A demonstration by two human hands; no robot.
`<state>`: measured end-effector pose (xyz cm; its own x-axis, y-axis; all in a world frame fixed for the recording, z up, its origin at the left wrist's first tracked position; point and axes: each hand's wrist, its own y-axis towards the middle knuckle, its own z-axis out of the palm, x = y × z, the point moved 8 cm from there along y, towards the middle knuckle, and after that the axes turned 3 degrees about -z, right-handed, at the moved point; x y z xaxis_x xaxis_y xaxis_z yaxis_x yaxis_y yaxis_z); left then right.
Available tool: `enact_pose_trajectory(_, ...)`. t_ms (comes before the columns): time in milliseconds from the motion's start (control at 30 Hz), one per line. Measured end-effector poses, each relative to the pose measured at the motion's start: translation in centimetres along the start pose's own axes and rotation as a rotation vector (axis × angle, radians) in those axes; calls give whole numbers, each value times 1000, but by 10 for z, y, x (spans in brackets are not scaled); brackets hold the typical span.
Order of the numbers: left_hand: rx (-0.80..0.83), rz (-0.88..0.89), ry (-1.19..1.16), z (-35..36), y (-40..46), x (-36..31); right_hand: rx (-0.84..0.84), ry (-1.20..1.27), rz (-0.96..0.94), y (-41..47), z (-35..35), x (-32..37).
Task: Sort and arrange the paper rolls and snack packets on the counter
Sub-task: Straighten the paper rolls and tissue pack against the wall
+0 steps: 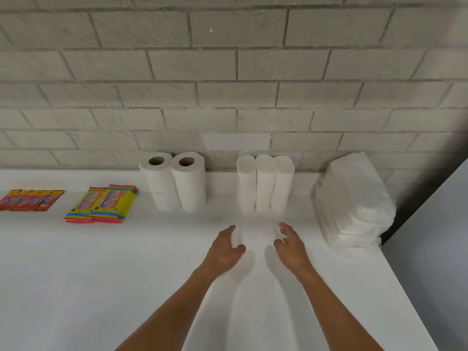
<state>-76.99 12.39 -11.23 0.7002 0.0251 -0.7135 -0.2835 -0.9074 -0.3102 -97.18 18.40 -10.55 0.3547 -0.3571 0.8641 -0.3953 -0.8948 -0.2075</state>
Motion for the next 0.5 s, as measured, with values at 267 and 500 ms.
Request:
enact_pose_trajectory(267, -59, 65, 40, -8, -49, 11, 102, -56, -122, -43, 31, 25)
enact_pose_trajectory(500, -154, 98, 42, -18, -104, 18, 200, -84, -193, -77, 45, 34)
